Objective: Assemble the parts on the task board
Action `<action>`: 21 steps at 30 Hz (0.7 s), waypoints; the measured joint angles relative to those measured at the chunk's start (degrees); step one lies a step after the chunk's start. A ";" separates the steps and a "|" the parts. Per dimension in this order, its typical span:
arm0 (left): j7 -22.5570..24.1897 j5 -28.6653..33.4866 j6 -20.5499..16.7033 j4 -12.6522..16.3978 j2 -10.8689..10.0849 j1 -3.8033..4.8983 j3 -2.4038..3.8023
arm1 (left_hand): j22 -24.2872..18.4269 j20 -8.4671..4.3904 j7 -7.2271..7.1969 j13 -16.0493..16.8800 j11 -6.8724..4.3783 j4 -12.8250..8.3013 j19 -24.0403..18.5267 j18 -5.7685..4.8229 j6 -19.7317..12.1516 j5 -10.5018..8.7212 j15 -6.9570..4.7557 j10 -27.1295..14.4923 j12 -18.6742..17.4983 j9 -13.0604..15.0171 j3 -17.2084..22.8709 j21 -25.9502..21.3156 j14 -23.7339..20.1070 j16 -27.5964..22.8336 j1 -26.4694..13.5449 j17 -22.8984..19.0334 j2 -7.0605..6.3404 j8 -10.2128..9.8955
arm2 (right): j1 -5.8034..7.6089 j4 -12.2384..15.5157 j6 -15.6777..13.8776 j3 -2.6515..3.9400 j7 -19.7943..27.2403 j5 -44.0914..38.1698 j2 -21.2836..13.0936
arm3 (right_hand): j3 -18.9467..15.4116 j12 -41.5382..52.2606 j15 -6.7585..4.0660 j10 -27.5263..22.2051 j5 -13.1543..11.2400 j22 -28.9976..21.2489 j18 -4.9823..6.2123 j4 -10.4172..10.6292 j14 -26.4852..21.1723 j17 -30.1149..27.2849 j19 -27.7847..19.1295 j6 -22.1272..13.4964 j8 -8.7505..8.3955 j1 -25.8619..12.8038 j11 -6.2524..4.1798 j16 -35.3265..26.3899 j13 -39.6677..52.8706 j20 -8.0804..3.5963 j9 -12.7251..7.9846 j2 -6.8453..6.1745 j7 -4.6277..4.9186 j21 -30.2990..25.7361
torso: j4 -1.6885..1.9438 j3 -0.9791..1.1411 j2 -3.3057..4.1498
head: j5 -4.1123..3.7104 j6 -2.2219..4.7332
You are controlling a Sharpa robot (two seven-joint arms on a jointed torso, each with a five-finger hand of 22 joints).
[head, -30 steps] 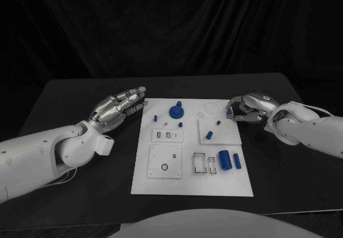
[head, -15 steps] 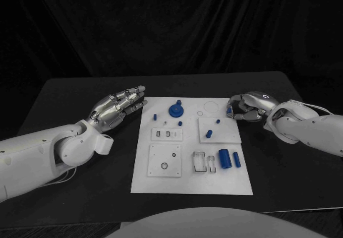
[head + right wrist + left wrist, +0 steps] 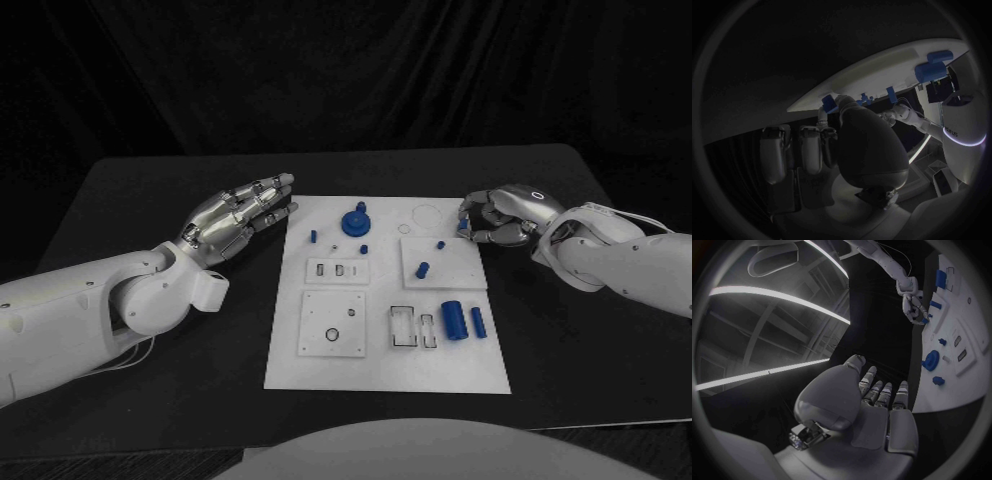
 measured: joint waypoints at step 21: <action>-0.14 -0.01 -0.02 -0.13 0.35 0.00 0.00 | -0.01 0.21 0.00 0.00 0.09 0.07 0.21 -0.01 0.00 0.00 0.00 0.10 0.00 0.00 0.11 0.00 0.00 0.00 0.00 0.03 0.00 0.00 | 6.23 7.89 1.13 0.06 -0.65 -0.02 3.65 | 0.32 0.00 0.21 -0.21 -1.32 -0.01 0.00 -0.33 -0.21 0.00 0.21 1.06 0.09 0.68 0.21 0.00 0.00 0.20 -0.27 0.68 0.25 0.00 | 0.05 -0.01 -0.07 | 1.20 -0.38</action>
